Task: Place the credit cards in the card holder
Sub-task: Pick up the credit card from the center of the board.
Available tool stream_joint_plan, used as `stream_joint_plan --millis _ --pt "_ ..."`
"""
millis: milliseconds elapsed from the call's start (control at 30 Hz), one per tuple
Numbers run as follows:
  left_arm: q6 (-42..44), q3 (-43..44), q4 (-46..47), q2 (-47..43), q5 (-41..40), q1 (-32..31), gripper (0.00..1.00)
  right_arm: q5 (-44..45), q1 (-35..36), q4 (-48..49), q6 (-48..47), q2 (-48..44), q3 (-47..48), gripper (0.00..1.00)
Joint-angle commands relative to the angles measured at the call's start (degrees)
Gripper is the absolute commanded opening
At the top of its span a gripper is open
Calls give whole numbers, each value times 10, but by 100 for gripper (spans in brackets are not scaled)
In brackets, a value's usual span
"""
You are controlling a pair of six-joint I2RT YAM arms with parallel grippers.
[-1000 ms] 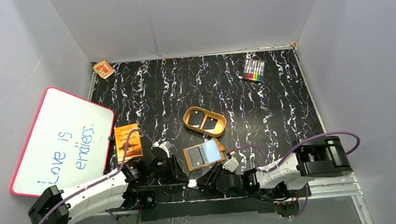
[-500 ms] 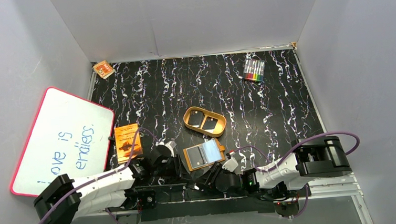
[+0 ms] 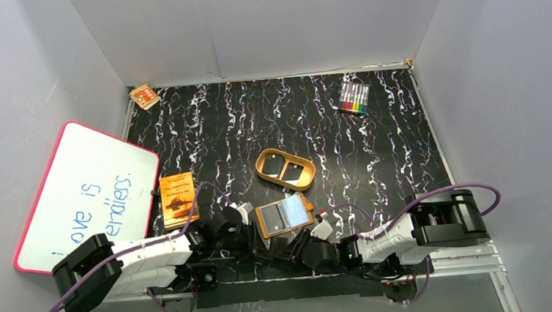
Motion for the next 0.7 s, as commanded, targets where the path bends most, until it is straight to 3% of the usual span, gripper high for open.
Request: stream_joint_plan --millis 0,233,467,600,667 --pt "-4 -16 -6 -1 -1 -6 28 17 4 -20 -17 -9 -11 28" --pt "-20 -11 -58 -81 -28 -6 27 16 7 -45 -62 -55 -2 0" --pt "-3 141 -338 -238 -123 -6 50 -58 8 -149 -151 -186 17 0" --pt "16 240 -472 -268 -194 -6 60 -96 7 -343 -242 -314 85 0" --pt "15 284 -518 -274 -267 -6 65 -103 7 -439 -315 -342 147 0"
